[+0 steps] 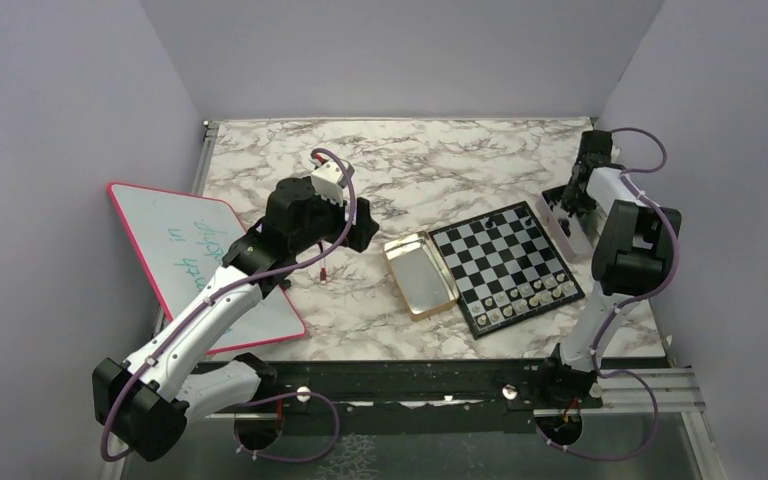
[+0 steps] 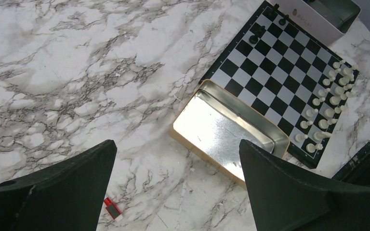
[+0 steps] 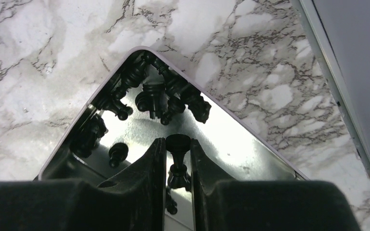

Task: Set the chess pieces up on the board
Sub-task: Pick up the chess piece from the storage box.

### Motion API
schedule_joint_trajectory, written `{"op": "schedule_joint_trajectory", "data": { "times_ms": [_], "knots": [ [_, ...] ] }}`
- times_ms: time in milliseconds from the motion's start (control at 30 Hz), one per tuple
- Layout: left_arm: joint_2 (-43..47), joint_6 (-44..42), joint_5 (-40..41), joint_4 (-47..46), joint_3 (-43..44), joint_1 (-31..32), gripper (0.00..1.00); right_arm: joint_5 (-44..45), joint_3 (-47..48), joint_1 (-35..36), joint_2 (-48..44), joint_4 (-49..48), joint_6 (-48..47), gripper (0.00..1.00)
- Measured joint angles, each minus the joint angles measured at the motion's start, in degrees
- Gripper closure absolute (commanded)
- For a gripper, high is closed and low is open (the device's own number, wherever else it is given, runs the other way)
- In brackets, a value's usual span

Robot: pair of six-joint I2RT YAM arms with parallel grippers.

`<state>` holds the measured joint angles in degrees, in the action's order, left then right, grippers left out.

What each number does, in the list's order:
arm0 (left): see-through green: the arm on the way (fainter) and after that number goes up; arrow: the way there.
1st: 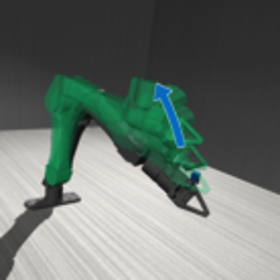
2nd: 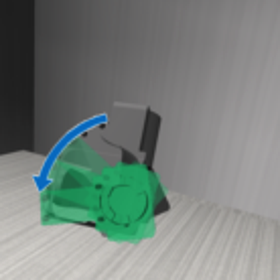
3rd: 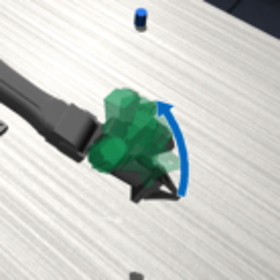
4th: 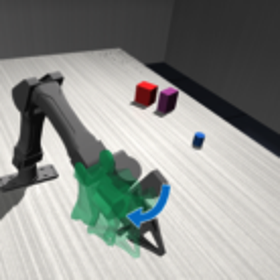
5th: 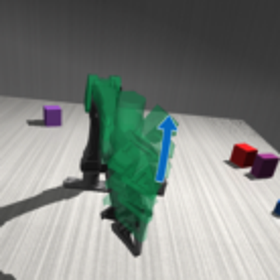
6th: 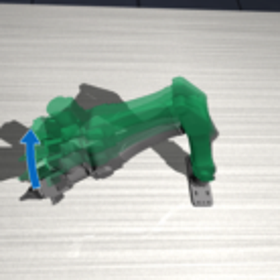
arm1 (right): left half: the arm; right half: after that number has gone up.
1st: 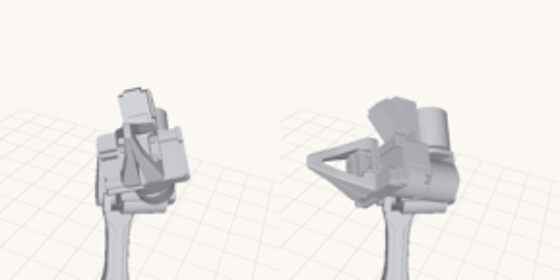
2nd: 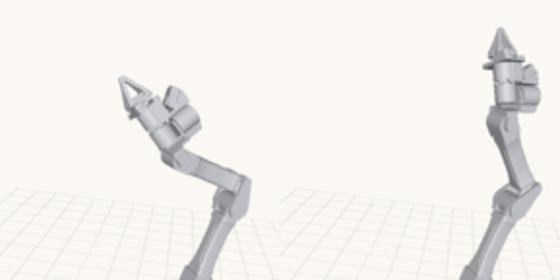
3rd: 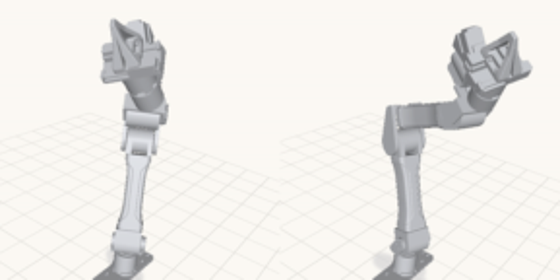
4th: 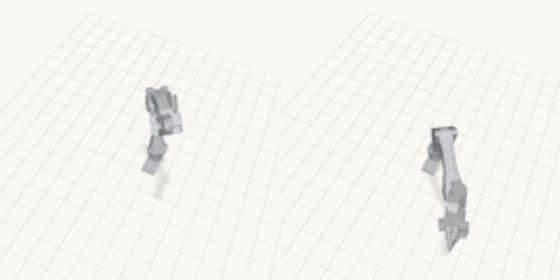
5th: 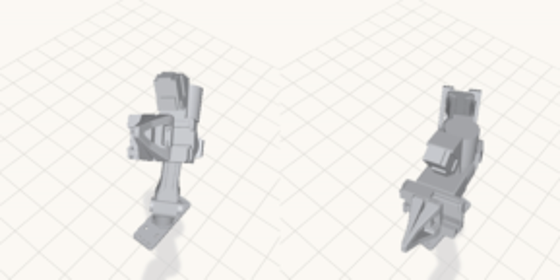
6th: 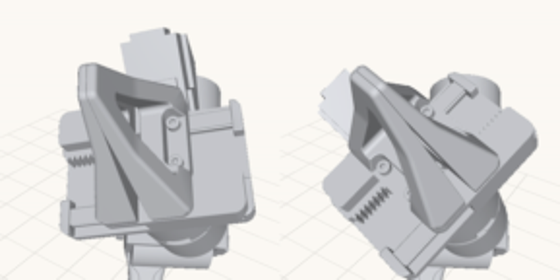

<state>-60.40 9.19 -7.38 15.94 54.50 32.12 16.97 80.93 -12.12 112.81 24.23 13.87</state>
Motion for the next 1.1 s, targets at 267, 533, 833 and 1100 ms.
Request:
{"op": "schedule_joint_trajectory", "data": {
  "times_ms": [267,533,833,1100],
  "knots": [
    [0.0,0.4,-0.6,0.0,0.0,0.0,0.03,-2.1,0.0,0.2,-6.6,2.5,1.5,0.86],
    [0.0,1.2,-0.7,-0.3,0.0,0.0,0.06,-10.6,0.0,1.2,-12.8,4.2,3.8,0.86],
    [-2.9,6.5,-2.0,0.0,3.2,0.0,0.11,-28.4,-7.3,4.2,-21.3,-0.3,12.9,0.86],
    [-4.6,14.4,-4.3,-4.9,7.5,0.0,0.16,-41.7,-21.4,8.8,-29.2,-13.2,31.0,0.85]
  ]
}}
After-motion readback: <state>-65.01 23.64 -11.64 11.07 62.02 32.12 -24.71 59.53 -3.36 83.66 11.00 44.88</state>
